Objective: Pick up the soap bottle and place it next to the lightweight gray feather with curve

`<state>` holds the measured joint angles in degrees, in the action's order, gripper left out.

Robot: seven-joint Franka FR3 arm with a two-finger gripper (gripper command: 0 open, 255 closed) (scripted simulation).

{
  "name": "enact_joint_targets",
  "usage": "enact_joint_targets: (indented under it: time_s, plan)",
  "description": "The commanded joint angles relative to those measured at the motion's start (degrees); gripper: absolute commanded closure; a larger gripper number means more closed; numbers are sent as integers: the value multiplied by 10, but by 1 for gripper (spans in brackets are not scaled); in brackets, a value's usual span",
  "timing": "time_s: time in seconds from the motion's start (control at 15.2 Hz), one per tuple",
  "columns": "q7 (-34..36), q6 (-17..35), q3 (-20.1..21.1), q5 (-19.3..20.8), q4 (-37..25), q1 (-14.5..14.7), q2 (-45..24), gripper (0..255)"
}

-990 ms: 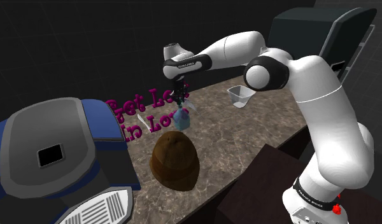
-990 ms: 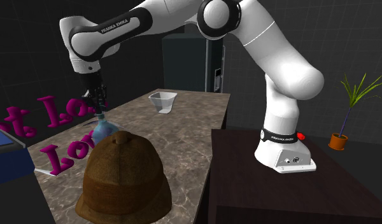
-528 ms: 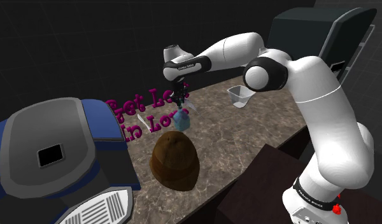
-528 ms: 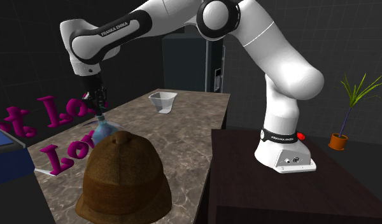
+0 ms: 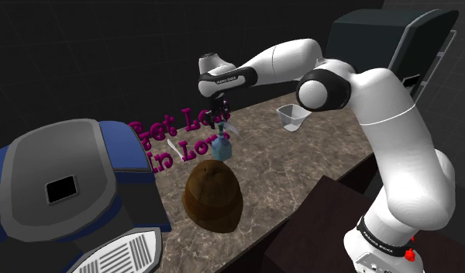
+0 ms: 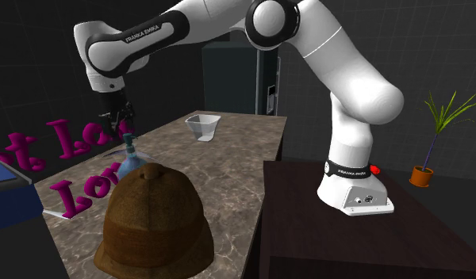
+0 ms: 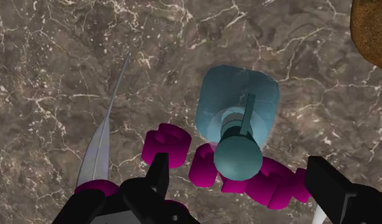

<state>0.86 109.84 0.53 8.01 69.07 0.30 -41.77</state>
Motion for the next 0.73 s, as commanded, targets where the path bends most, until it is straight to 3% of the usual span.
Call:
enact_joint_targets:
  time_s: [0.0,0.13,0.66]
  plan:
    - [-1,-25,1,-1,-19,2,6,0]
    - [-3,-57,1,-2,-46,4,11,0]
    - [-3,-57,1,-2,-46,4,11,0]
